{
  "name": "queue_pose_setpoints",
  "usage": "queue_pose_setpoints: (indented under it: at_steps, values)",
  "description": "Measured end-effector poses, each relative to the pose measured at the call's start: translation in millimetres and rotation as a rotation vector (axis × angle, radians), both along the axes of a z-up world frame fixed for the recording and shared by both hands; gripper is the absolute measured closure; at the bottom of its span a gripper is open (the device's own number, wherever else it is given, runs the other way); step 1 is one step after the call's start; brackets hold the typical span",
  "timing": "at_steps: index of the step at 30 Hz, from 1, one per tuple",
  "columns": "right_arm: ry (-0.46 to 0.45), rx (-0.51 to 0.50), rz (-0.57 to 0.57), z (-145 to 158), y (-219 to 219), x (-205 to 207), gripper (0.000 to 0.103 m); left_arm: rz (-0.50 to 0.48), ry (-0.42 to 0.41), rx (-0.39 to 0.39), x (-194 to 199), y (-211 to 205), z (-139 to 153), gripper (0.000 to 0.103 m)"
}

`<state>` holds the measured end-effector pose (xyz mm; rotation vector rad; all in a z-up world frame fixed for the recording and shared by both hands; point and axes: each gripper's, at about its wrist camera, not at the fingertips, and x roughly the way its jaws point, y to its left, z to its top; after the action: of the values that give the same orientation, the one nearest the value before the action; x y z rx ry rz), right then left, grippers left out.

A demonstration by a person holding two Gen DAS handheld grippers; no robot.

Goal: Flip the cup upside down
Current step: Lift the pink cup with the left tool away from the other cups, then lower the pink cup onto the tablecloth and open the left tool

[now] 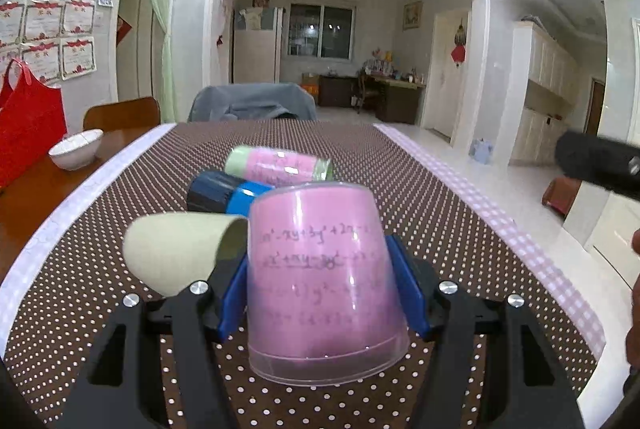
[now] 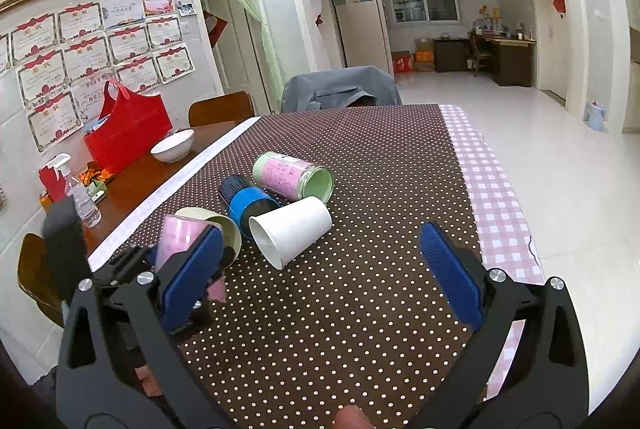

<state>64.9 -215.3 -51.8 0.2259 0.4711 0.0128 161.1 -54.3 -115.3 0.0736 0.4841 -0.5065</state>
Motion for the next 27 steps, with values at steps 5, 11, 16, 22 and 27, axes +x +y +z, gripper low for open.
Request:
queue_pose_setpoints:
  at_steps: [5,11,16,22,27]
  values:
    - [0.008,-0.003,-0.003,-1,0,1,0.006,-0.020,0.040,0.002,9,0,-10,0.040]
    - [0.009,-0.007,-0.003,-1,1,2,0.006,-0.043,0.056,0.021,12,-4,-12,0.040]
    - [0.009,-0.008,-0.005,0,0,2,0.006,-0.064,0.070,0.021,13,-6,-9,0.040]
    - [0.009,-0.011,0.000,0,1,2,0.006,-0.056,0.069,0.018,9,-1,-7,0.040]
    - [0.009,-0.012,-0.002,0,0,1,0.006,-0.065,0.123,0.063,8,-1,-9,0.040]
